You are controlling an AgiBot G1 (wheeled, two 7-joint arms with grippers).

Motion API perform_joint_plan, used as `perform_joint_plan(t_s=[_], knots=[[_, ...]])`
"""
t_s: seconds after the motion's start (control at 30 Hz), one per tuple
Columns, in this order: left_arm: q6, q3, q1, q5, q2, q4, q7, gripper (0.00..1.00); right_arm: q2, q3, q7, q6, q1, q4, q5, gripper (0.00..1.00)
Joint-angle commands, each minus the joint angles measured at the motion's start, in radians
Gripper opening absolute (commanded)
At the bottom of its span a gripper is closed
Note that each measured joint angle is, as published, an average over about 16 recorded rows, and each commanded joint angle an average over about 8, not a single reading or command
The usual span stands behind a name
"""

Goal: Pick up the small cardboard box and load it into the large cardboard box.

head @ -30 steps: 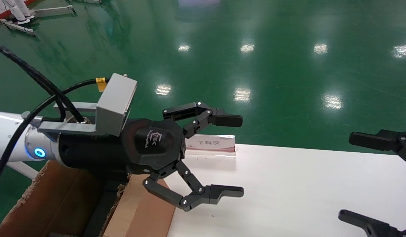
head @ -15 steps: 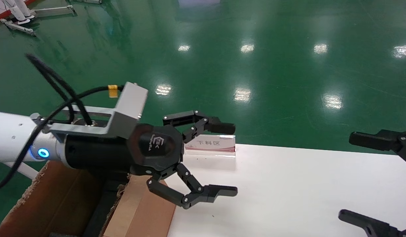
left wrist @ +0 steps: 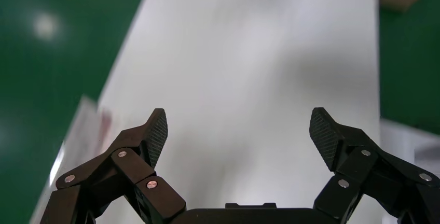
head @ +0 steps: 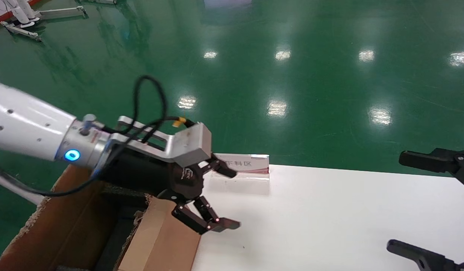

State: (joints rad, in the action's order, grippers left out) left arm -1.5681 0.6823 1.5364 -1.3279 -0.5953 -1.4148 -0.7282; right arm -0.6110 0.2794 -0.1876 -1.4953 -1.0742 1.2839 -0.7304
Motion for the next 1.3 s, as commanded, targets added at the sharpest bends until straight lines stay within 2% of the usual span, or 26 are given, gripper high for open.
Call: perform_joint_plan(t_s=[0.03, 0.2, 0.33, 0.67, 1.03, 1.3], knots=[[-0.028, 0.053, 0.067, -0.074, -0.012, -0.021, -0.085, 1.0, 0.0, 0.0, 0.0, 0.0, 0.0, 0.0, 0.0, 1.0], [-0.093, 0.169, 0.201, -0.183, -0.049, -0.03, -0.277, 1.0, 0.0, 0.0, 0.0, 0.0, 0.0, 0.0, 0.0, 1.0], [-0.126, 0.254, 0.286, -0.227, -0.077, -0.017, -0.411, 1.0, 0.0, 0.0, 0.0, 0.0, 0.0, 0.0, 0.0, 1.0], [-0.161, 0.502, 0.458, -0.219, -0.147, 0.027, -0.733, 1.0, 0.0, 0.0, 0.0, 0.0, 0.0, 0.0, 0.0, 1.0], [-0.17, 0.795, 0.622, -0.192, -0.225, 0.057, -0.985, 1.0, 0.0, 0.0, 0.0, 0.0, 0.0, 0.0, 0.0, 1.0], [-0.171, 0.948, 0.703, -0.144, -0.269, 0.057, -1.081, 1.0, 0.0, 0.0, 0.0, 0.0, 0.0, 0.0, 0.0, 1.0]])
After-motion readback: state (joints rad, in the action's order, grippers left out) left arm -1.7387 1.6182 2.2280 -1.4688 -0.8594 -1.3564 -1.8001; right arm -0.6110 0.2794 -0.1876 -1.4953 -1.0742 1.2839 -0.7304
